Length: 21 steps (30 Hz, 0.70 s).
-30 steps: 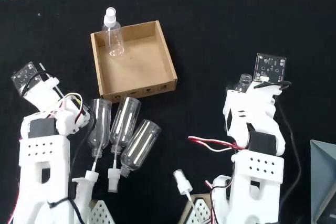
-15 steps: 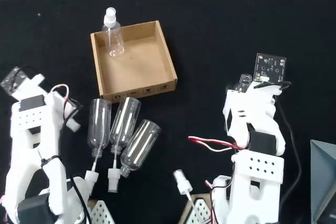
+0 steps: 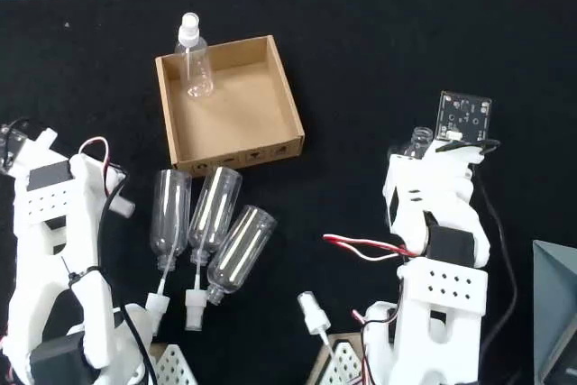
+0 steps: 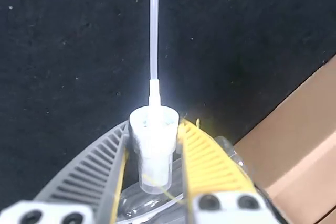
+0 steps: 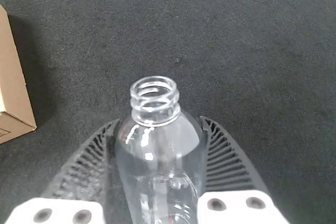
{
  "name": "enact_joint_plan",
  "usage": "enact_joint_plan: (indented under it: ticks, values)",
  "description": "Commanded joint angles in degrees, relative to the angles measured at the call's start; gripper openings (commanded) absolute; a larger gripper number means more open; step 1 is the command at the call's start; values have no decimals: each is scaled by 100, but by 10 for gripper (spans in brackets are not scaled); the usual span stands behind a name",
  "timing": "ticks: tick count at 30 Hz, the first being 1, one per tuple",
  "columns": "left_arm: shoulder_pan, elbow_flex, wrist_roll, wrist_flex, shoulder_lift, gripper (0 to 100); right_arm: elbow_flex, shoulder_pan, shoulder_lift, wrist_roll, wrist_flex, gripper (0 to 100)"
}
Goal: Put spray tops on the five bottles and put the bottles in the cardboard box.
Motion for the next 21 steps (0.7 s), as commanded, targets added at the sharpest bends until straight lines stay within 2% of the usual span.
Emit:
enact_joint_plan:
  ticks: [1, 8, 21]
  values:
    - [-75, -365, 457, -97, 0, 91, -57, -149, -180, -9, -185, 77]
    - [-92, -374, 1037, -255, 0, 91, -57, -149, -180, -9, -185, 77]
    - [-163, -312, 1064, -255, 0, 92, -57, -149, -180, -9, -185, 77]
